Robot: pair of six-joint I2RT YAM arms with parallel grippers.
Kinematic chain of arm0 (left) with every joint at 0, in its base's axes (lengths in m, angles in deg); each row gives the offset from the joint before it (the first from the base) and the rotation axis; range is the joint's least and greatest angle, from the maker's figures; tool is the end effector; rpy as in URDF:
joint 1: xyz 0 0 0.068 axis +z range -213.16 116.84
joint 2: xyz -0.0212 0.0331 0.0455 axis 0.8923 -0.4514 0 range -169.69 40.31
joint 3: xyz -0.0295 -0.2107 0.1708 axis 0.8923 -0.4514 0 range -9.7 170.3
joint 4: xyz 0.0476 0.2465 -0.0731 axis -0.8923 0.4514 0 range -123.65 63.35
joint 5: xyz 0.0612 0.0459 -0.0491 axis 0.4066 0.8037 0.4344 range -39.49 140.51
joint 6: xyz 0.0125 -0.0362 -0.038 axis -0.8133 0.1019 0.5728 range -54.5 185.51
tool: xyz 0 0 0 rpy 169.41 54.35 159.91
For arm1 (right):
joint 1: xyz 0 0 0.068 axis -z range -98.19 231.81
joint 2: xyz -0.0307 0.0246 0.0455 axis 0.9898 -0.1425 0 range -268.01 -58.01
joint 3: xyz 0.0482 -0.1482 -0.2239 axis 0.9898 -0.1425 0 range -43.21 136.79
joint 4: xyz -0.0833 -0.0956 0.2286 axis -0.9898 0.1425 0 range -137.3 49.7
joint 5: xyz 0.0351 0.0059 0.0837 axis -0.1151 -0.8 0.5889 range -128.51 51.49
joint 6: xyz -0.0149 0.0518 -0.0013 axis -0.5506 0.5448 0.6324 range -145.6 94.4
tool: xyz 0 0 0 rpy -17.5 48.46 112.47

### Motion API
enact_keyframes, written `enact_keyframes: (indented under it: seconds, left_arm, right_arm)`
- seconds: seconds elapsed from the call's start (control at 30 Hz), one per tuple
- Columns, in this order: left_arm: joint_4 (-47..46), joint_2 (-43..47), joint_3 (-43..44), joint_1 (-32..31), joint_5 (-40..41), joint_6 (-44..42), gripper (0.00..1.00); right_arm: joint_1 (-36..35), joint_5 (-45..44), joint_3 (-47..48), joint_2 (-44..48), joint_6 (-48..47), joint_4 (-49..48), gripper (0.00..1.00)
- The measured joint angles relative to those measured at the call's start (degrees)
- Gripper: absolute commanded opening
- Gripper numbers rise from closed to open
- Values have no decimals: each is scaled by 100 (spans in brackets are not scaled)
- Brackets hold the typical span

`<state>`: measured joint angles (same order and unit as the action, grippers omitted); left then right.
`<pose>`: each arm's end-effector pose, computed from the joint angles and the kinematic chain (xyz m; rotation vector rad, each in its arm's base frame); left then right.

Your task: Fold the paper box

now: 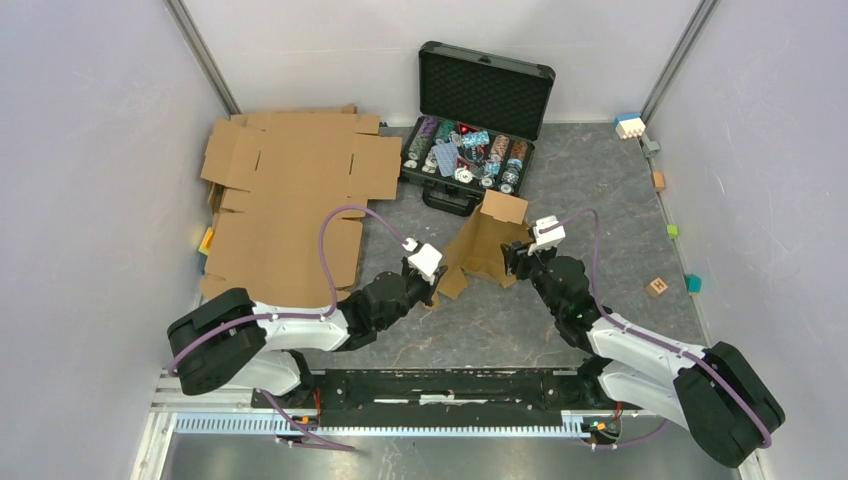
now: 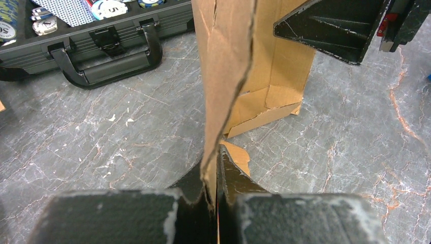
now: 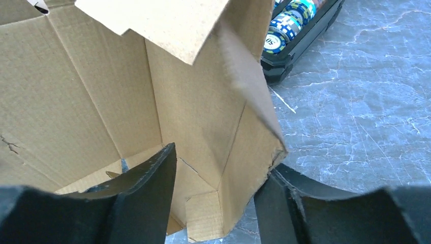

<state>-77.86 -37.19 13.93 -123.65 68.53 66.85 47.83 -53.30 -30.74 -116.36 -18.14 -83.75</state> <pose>0.1387 -0.2227 0.1906 0.6574 1.6319 -0.5190 0.1726 0.1053 0.1864 -0.2114 1.7268 0.3088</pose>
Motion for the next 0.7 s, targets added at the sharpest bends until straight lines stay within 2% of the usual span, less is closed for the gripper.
enact_keyframes:
  seconds: [0.23, 0.43, 0.5, 0.6, 0.7]
  left_arm:
    - [205, 31, 15, 0, -9, 22, 33]
    - [413, 61, 79, 0, -2, 79, 61]
    - [509, 188, 79, 13, 15, 166, 62]
    - [516, 483, 76, 162, -72, 343, 62]
    - [507, 855, 68, 457, -267, 509, 54]
  right_arm:
    - [-2, 28, 7, 24, -149, -151, 28]
    - [0, -4, 7, 24, -267, -221, 12]
    - [-2, -2, 7, 24, -310, -229, 7]
    - [-2, 2, 4, 24, -400, -256, 6]
    - [-2, 39, -57, 33, -496, -387, 6]
